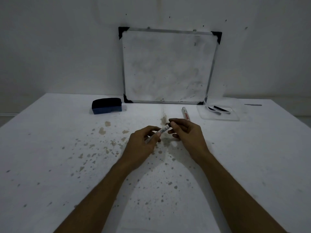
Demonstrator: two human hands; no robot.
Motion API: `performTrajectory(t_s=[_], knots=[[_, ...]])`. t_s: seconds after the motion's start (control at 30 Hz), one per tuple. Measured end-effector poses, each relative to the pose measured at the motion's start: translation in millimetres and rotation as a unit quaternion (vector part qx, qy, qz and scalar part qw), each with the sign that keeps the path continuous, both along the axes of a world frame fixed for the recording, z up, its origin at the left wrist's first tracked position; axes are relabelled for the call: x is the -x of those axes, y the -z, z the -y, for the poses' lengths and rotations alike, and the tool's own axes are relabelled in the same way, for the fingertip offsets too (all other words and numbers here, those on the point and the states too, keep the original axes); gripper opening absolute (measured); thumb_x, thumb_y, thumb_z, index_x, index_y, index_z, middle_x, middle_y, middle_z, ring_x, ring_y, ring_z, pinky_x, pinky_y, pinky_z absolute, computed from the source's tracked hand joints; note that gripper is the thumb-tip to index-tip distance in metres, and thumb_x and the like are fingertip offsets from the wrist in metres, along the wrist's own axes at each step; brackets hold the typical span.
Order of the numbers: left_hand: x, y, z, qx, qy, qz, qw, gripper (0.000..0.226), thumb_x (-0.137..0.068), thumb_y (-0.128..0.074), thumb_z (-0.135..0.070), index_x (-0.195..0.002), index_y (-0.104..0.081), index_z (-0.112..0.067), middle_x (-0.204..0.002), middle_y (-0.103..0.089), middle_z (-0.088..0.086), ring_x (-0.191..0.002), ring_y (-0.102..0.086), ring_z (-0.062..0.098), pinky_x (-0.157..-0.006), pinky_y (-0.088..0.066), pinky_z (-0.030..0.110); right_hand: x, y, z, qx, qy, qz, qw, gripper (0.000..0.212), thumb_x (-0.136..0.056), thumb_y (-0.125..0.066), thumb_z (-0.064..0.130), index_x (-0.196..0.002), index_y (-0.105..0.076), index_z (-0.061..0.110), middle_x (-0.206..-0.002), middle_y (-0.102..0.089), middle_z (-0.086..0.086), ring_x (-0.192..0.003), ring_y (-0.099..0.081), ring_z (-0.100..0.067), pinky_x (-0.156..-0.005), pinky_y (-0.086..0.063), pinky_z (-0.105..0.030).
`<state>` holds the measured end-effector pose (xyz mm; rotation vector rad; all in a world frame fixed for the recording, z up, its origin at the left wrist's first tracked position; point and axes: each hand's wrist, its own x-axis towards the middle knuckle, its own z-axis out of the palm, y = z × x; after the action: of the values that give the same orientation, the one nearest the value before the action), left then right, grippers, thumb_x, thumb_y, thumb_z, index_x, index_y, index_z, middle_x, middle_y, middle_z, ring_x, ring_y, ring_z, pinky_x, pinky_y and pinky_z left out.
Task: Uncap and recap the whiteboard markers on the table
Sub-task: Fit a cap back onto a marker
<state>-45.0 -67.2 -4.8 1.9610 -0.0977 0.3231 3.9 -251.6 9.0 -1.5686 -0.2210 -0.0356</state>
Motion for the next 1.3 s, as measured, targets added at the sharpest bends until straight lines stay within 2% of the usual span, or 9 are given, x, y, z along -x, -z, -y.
performTrajectory(t_s=[0.2,0.4,0.63,0.73,0.83,0.93,1.07,1.2,1.3], knots=[[1,-4,-3,0.101,0.038,-0.036,0.993,0.026,-0.103,-0.057,-0.031,-0.122,-0.073,-0.023,-0.072,-0.066,-0.004,-0.047,-0.05,0.018,-0.043,-0.045,0.03,6,-6,-3,-0.063,-0.05,-0.009,0.997,0.027,-0.1,-0.064,0.018,-0.123,-0.072,0.008,-0.112,-0.079,-0.006,-0.101,-0.076,-0.025,-0.086,-0.062,-0.036],[4,-11,-12,0.161,0.083,-0.067,0.981,0.034,-0.094,-0.059,-0.043,-0.119,-0.074,-0.025,-0.064,-0.059,-0.005,-0.044,-0.042,0.01,-0.039,-0.036,0.024,10,-5,-12,-0.168,-0.107,-0.066,0.978,0.031,-0.098,-0.063,0.017,-0.124,-0.068,0.001,-0.121,-0.075,-0.012,-0.114,-0.072,-0.027,-0.093,-0.059,-0.038],[2,-12,-16,0.144,0.082,-0.059,0.984,0.029,-0.105,-0.054,-0.029,-0.12,-0.075,-0.017,-0.063,-0.055,-0.004,-0.045,-0.036,0.008,-0.04,-0.032,0.021,9,-3,-19,-0.193,-0.115,-0.062,0.973,0.027,-0.098,-0.062,0.012,-0.121,-0.069,-0.001,-0.118,-0.076,-0.017,-0.114,-0.072,-0.029,-0.092,-0.059,-0.032],[1,-14,-6,0.14,0.061,-0.065,0.986,0.028,-0.106,-0.052,-0.032,-0.12,-0.073,-0.018,-0.068,-0.059,-0.007,-0.048,-0.042,0.008,-0.042,-0.035,0.02,9,-3,-16,-0.138,-0.088,-0.049,0.985,0.032,-0.098,-0.065,0.02,-0.129,-0.069,0.011,-0.118,-0.077,-0.009,-0.11,-0.073,-0.023,-0.09,-0.059,-0.029],[1,-18,3,0.172,0.035,-0.078,0.981,0.027,-0.109,-0.047,-0.03,-0.119,-0.069,-0.02,-0.083,-0.066,-0.004,-0.062,-0.055,0.013,-0.05,-0.044,0.022,13,-5,-14,0.009,-0.01,-0.003,1.0,0.039,-0.096,-0.067,0.036,-0.134,-0.065,0.025,-0.112,-0.076,-0.001,-0.09,-0.074,-0.006,-0.075,-0.058,-0.02],[4,-22,5,0.183,0.007,-0.063,0.981,0.03,-0.109,-0.045,-0.03,-0.122,-0.068,-0.015,-0.102,-0.078,-0.003,-0.087,-0.075,0.009,-0.077,-0.056,0.025,13,-7,-11,0.112,0.015,0.018,0.993,0.036,-0.093,-0.07,0.043,-0.123,-0.068,0.024,-0.107,-0.075,-0.002,-0.083,-0.074,-0.006,-0.068,-0.057,-0.019],[3,-26,4,0.244,-0.017,-0.063,0.967,0.032,-0.107,-0.048,-0.035,-0.125,-0.065,-0.014,-0.111,-0.08,-0.007,-0.112,-0.072,0.01,-0.104,-0.051,0.033,23,-17,-13,0.155,-0.011,0.0,0.988,0.042,-0.089,-0.07,0.053,-0.116,-0.062,0.022,-0.107,-0.073,0.001,-0.087,-0.074,-0.01,-0.072,-0.057,-0.023],[-4,-33,14,0.255,-0.015,-0.073,0.964,0.026,-0.107,-0.052,-0.031,-0.119,-0.067,-0.014,-0.111,-0.08,-0.003,-0.112,-0.073,0.014,-0.109,-0.051,0.038,35,-16,-19,0.229,-0.01,0.038,0.973,0.037,-0.089,-0.072,0.049,-0.112,-0.07,0.02,-0.096,-0.076,0.007,-0.079,-0.075,-0.007,-0.081,-0.063,-0.03],[-18,-38,23,0.218,-0.008,-0.082,0.973,0.029,-0.107,-0.051,-0.032,-0.124,-0.065,-0.013,-0.114,-0.079,-0.004,-0.116,-0.07,0.016,-0.109,-0.05,0.039,31,-19,-11,0.252,0.04,0.038,0.966,0.034,-0.091,-0.072,0.044,-0.114,-0.073,0.018,-0.099,-0.077,0.005,-0.083,-0.073,-0.007,-0.078,-0.059,-0.021]])
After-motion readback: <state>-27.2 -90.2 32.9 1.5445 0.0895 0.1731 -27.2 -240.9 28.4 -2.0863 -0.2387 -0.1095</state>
